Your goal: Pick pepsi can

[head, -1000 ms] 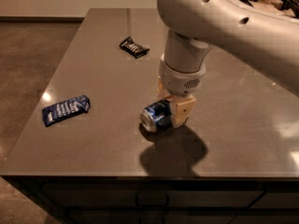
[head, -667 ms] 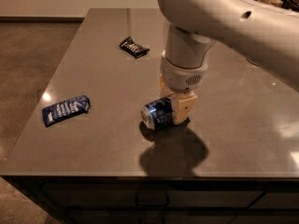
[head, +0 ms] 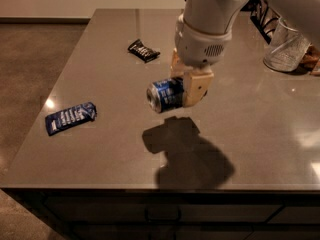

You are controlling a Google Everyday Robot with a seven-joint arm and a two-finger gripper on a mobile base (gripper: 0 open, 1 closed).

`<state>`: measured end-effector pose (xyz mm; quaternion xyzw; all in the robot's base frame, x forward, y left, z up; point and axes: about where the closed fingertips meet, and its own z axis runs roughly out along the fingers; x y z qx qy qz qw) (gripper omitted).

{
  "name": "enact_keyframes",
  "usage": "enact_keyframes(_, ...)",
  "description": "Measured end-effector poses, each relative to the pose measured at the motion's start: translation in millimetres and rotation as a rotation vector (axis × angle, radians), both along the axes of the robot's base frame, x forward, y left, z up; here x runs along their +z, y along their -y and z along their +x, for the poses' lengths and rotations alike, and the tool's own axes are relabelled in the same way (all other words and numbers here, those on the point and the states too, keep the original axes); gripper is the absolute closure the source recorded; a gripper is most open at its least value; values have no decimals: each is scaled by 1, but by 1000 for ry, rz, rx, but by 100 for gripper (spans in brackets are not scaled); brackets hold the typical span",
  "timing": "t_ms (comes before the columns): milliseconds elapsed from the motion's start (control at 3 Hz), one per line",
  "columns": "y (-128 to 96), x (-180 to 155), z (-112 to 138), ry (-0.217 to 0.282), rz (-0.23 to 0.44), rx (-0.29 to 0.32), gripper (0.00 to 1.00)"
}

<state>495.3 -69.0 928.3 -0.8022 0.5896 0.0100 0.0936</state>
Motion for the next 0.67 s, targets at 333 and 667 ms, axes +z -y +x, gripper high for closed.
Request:
enact_keyframes(333,-4,29,11,0,58,-42,100)
enact_keyframes(667,-8,36,18,31,79,-44,100)
